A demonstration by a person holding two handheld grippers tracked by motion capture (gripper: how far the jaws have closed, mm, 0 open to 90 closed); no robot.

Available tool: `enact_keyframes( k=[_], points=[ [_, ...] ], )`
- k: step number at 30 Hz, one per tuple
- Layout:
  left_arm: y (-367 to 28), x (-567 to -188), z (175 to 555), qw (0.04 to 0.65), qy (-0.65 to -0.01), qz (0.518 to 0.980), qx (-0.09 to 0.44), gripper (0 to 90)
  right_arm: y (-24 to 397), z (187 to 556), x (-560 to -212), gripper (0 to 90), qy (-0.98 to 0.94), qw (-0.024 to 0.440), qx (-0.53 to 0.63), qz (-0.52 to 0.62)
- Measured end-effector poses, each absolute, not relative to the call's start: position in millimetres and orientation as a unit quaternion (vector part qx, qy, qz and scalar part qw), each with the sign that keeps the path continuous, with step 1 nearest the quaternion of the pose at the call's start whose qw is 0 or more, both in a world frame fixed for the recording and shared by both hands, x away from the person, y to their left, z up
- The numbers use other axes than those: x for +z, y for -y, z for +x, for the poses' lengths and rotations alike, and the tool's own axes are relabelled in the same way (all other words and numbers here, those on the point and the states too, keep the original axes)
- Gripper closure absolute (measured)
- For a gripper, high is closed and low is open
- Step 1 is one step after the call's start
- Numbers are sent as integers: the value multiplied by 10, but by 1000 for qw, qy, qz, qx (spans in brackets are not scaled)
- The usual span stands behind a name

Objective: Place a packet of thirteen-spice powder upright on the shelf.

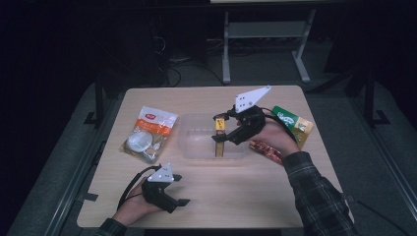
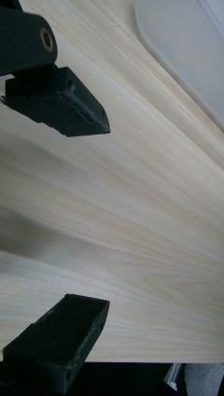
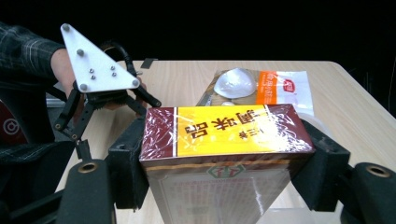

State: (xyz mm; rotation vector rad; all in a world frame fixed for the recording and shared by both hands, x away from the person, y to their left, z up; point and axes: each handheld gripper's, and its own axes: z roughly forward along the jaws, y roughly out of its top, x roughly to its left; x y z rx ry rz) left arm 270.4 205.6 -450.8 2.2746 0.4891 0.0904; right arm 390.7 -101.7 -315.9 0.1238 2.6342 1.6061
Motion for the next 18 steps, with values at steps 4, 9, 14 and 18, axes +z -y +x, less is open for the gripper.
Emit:
enact_keyframes(
  k=[4, 9, 14, 18],
  points=[
    [-2067, -4523, 2705, 395, -197, 896, 32, 125, 1018, 4030, -3158, 306, -850, 31, 524, 41],
    [-2092, -4528, 2677, 394, -201, 896, 32, 125, 990, 4191, -3205, 305, -852, 31, 520, 49],
    [-2114, -4529, 2661, 394, -206, 895, 34, 125, 962, 4324, -3274, 306, -849, 36, 525, 55],
    [-2128, -4529, 2657, 394, -209, 894, 32, 125, 953, 4415, -3361, 305, -850, 37, 522, 62]
  ],
)
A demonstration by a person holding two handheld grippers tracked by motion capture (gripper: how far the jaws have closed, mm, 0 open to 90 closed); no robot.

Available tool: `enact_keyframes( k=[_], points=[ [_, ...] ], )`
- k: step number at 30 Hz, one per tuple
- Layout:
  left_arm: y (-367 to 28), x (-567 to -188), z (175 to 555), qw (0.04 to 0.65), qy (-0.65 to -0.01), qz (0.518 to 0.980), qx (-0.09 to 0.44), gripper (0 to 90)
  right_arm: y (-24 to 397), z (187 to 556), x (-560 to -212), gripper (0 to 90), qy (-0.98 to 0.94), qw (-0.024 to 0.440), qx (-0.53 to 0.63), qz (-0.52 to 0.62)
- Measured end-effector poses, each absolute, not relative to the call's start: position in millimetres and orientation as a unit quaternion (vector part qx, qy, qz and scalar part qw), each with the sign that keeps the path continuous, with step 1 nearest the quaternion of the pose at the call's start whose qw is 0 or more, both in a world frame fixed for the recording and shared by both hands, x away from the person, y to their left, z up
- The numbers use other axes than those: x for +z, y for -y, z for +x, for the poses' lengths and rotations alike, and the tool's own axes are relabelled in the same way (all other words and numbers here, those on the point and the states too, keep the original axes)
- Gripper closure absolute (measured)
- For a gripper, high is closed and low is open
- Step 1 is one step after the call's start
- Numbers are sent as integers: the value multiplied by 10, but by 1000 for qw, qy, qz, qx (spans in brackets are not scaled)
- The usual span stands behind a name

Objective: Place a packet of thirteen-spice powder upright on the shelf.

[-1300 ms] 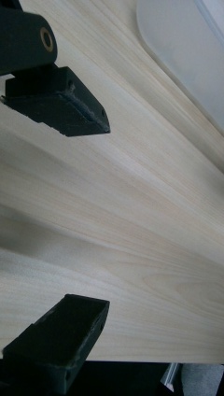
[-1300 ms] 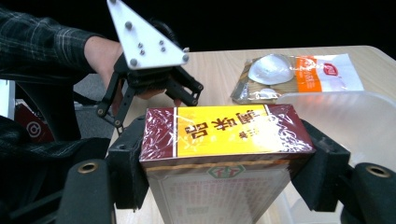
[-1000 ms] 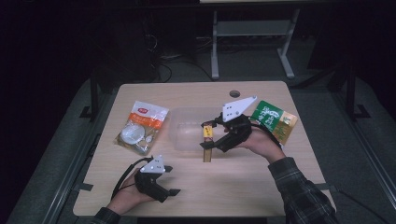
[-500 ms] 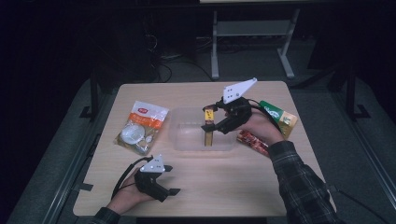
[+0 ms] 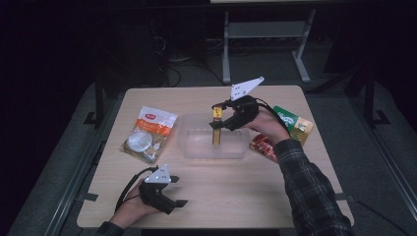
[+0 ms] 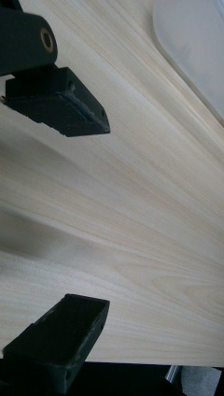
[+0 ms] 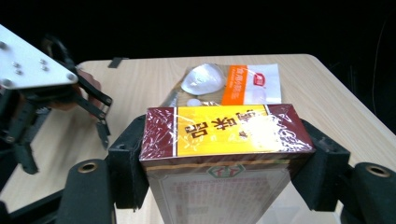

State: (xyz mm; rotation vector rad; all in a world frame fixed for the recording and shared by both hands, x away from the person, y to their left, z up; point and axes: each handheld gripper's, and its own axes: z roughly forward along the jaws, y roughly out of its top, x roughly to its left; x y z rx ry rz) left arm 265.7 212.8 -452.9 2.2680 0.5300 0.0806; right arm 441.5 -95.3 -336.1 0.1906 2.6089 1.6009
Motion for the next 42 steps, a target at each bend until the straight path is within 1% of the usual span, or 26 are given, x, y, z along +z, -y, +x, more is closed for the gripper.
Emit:
enact_keyframes(
  k=[6, 10, 21, 29, 42],
  points=[
    [-2128, -4529, 2657, 394, -208, 895, 31, 125, 928, 4501, -3451, 305, -854, 49, 514, 65],
    [-2129, -4526, 2659, 394, -208, 895, 31, 125, 930, 4534, -3484, 305, -854, 48, 514, 66],
    [-2132, -4531, 2666, 392, -208, 896, 28, 125, 906, 4581, -3565, 305, -857, 35, 509, 65],
    [-2128, -4536, 2664, 392, -208, 896, 26, 125, 865, 4632, -3661, 304, -866, 37, 496, 57],
    [-2125, -4541, 2662, 390, -207, 897, 23, 125, 818, 4699, -3831, 302, -879, 27, 471, 71]
  ],
)
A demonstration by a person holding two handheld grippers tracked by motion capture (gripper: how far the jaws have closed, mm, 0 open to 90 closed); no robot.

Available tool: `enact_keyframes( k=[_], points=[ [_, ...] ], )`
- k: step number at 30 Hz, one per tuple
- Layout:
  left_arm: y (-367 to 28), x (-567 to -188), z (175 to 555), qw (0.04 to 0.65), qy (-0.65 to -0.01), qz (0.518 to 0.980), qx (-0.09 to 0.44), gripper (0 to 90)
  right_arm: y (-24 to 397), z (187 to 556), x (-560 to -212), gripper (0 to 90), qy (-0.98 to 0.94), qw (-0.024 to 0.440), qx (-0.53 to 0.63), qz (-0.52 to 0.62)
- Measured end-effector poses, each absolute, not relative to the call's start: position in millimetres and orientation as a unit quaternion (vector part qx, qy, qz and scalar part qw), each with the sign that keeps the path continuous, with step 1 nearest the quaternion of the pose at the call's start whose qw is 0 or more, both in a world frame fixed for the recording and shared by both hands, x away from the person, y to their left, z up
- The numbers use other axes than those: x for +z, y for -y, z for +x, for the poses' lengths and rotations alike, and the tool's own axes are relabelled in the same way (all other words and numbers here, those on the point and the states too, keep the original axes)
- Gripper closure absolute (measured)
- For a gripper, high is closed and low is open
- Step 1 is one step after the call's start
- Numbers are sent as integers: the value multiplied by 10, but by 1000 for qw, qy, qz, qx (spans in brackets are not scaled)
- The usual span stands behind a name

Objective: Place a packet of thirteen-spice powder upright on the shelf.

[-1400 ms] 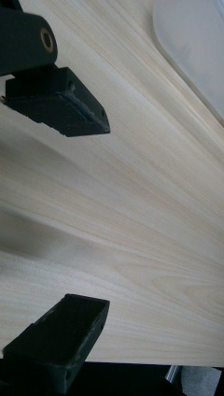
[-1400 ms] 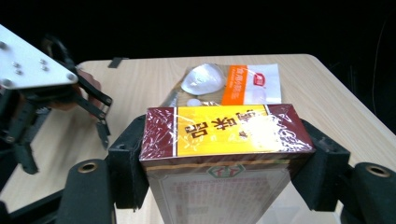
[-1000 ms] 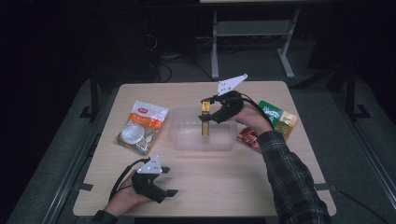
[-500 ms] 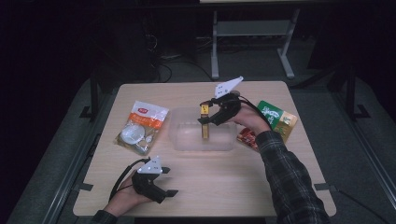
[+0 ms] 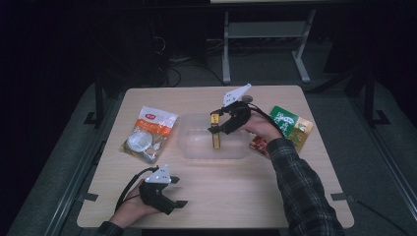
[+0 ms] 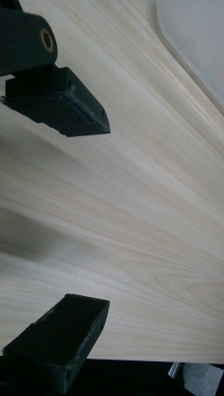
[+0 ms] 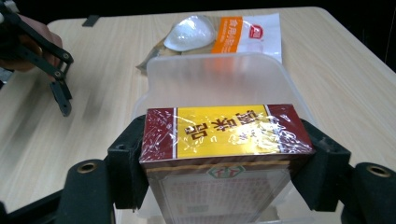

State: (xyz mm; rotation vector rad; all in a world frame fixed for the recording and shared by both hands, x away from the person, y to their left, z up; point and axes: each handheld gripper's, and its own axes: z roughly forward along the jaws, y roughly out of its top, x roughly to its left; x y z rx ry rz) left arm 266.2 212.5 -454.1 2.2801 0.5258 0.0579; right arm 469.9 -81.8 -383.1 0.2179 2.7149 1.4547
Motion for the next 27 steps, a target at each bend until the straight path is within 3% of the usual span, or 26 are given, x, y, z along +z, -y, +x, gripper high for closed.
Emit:
enact_keyframes(
  k=[16, 27],
  points=[
    [-2116, -4544, 2667, 387, -202, 899, 22, 125, 812, 4710, -3909, 277, -899, 30, 430, 80],
    [-2112, -4535, 2672, 385, -217, 897, 16, 125, 874, 4692, -3795, 163, -884, 39, 452, 111]
  ],
)
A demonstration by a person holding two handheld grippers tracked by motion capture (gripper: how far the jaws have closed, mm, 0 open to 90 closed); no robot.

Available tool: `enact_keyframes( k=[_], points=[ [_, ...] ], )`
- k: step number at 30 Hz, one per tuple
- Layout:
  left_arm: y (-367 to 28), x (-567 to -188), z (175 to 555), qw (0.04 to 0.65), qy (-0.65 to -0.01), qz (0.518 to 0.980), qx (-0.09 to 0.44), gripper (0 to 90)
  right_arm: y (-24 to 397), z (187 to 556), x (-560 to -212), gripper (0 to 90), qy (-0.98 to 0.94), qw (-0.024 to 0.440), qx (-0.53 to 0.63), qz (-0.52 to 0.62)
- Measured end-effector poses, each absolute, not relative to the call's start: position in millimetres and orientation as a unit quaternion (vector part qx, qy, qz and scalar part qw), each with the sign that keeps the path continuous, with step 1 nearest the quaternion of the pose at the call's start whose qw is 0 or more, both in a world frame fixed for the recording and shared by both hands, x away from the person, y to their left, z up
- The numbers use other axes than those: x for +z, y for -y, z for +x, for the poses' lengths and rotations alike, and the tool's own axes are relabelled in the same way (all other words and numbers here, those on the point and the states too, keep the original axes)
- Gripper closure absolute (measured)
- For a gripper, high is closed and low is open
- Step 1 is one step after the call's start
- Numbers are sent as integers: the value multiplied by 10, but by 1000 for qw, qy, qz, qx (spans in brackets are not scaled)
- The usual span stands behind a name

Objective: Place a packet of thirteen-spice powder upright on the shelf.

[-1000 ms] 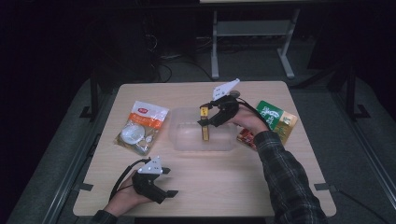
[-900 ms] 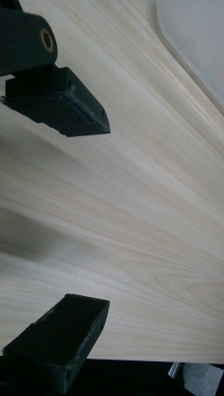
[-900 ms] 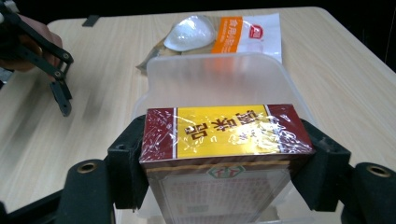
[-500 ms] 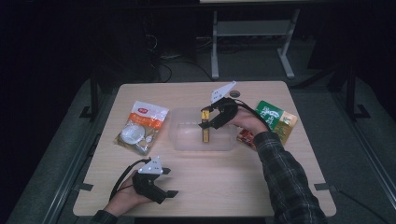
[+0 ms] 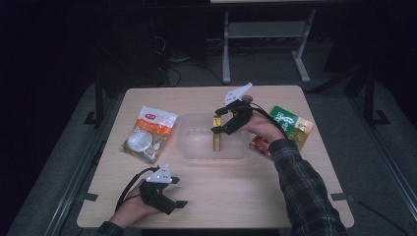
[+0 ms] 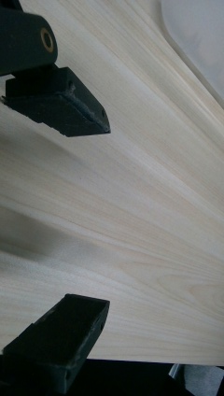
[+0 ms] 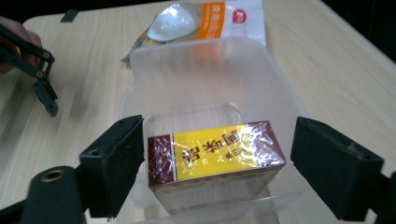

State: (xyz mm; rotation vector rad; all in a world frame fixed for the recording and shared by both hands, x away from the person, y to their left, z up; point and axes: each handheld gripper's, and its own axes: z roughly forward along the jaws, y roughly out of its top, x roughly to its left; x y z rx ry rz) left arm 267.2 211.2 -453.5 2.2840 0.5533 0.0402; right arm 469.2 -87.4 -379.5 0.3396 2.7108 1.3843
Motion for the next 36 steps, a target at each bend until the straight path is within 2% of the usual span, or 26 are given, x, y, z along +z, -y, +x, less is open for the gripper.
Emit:
enact_keyframes(
  k=[7, 19, 29, 36],
  points=[
    [-2109, -4480, 2661, 380, -218, 898, 30, 124, 929, 4576, -3610, 146, -875, 38, 463, 136],
    [-2121, -4485, 2689, 382, -227, 896, 31, 128, 1034, 4209, -3438, 146, -876, 93, 443, 169],
    [-2130, -4479, 2703, 378, -226, 897, 33, 133, 1114, 3826, -3532, 147, -873, 118, 432, 193],
    [-2128, -4492, 2702, 375, -223, 899, 32, 136, 1186, 3538, -3652, 156, -868, 119, 437, 201]
  ],
)
